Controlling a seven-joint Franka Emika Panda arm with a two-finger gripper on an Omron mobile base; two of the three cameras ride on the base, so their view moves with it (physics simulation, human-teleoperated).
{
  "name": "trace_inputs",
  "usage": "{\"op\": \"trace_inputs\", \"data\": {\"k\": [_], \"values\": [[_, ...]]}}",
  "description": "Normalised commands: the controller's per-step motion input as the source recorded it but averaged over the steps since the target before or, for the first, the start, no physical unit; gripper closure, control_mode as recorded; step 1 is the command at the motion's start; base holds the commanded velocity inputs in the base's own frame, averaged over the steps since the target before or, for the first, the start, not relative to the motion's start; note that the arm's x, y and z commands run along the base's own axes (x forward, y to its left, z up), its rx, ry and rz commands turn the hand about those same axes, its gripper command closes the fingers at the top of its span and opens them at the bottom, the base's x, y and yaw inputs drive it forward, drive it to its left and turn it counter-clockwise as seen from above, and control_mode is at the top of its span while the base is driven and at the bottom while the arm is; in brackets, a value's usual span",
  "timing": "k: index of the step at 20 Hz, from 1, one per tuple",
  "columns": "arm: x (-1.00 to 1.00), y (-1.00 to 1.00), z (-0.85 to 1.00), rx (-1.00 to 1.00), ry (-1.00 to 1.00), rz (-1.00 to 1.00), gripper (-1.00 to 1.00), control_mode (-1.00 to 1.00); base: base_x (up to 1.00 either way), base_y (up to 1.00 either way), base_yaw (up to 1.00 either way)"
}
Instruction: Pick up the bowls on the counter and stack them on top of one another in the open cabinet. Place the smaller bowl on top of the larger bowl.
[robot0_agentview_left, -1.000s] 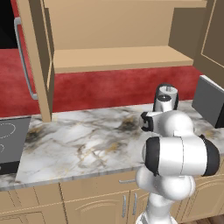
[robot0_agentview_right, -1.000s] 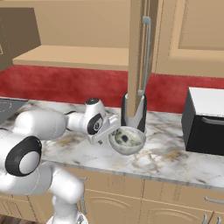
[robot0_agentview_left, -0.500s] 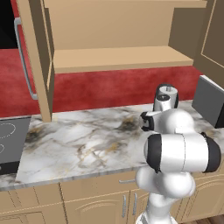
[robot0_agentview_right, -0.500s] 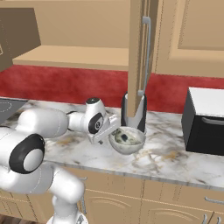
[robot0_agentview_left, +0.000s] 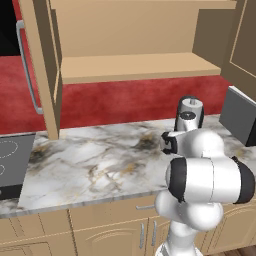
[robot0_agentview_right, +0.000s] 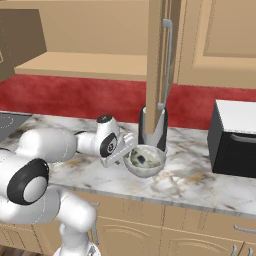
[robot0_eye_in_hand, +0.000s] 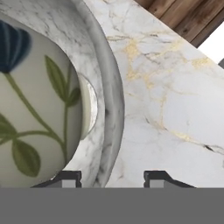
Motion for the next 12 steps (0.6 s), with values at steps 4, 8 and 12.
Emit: {"op": "trace_inputs", "data": {"k": [4,8,12], "values": [[-0.29,0.14,-0.46,0.01,-0.08,-0.13,1.00,-1.00,0.00,0.00,0.00],[-0.08,0.18,-0.18,0.00,-0.03,-0.09,1.00,-1.00,0.00,0.00,0.00],[0.00,0.02,0.00,0.00,0.00,-0.02,1.00,-1.00,0.00,0.00,0.00]]}}
